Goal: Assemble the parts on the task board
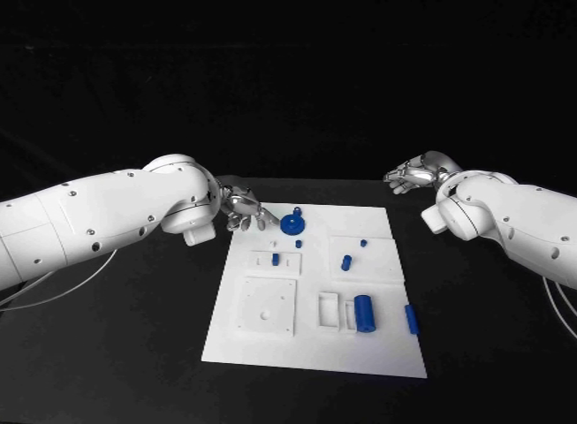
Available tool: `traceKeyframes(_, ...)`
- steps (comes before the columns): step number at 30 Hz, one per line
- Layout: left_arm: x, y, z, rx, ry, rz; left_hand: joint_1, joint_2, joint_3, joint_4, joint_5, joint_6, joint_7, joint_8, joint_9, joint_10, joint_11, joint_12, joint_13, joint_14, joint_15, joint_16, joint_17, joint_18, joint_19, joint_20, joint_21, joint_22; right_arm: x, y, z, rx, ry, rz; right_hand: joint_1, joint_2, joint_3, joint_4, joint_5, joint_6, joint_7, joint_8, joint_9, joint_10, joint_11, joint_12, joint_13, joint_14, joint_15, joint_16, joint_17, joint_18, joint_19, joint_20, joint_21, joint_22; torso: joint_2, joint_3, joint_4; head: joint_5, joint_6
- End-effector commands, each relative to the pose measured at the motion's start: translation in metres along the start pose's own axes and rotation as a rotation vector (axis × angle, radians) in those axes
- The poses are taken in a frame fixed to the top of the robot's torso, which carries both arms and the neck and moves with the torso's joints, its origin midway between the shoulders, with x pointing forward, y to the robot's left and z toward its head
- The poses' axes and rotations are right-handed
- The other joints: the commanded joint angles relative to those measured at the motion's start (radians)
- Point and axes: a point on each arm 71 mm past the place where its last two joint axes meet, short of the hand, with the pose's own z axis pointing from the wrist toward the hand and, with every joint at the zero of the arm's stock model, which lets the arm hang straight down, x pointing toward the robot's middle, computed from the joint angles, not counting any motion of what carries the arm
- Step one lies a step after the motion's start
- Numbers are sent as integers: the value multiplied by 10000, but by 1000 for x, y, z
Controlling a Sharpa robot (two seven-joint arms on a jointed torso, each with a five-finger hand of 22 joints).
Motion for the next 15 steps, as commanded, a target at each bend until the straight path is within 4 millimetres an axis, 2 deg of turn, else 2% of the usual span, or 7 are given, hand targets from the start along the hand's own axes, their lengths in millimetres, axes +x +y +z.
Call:
traceKeyframes(1, -14, 2, 1, -147, -281, -121, 184, 129, 119, 1, 123, -106, 16, -80, -31, -66, 22, -45, -26, -50, 21, -62, -31, -85, -107, -1112, -51, -21, 0, 0, 0, -129, 5, 30, -73, -9, -40, 2, 51, -71, -3, 49, -11, -44, 28, 62, -10, -76, -6, -43, -13, 24, -49, 22, -37, 14, -4, -3, 6, 36, 32)
traceKeyframes(6, -23, 3, 9, -421, -486, -59, 214, 185, 94, -40, 170, -188, 60, -86, -69, -191, 66, -115, -84, -126, 70, -170, -84, -139, -182, -1072, -132, -45, -1, 0, 1, -119, -16, 30, -73, -7, -41, 1, 50, -71, -3, 51, -12, -43, 27, 64, -12, -76, -6, -43, -13, 24, -48, 23, -38, 16, 6, -5, -11, 69, 87)
traceKeyframes(11, -32, 5, 18, -845, -835, 636, 214, 191, 75, -43, 148, -338, 109, -133, -118, -295, 113, -170, -131, -192, 117, -255, -126, -171, -236, -1051, -197, -63, 0, 1, 1, -119, 10, 40, -73, -5, -43, 0, 50, -71, -4, 53, -13, -42, 27, 65, -14, -76, -6, -43, -14, 25, -48, 23, -39, 18, 22, -33, -17, 79, 141)
traceKeyframes(15, -41, 7, 26, -1008, -1083, 667, 186, 124, 70, 3, 38, -472, 156, -175, -161, -393, 160, -221, -172, -265, 164, -326, -160, -196, -299, -1032, -267, -82, 0, 1, 1, -180, -39, 56, -74, -3, -44, -1, 49, -72, -3, 54, -15, -43, 27, 66, -16, -79, -7, -44, -16, 26, -50, 24, -41, 20, 23, -12, -22, 97, 143)
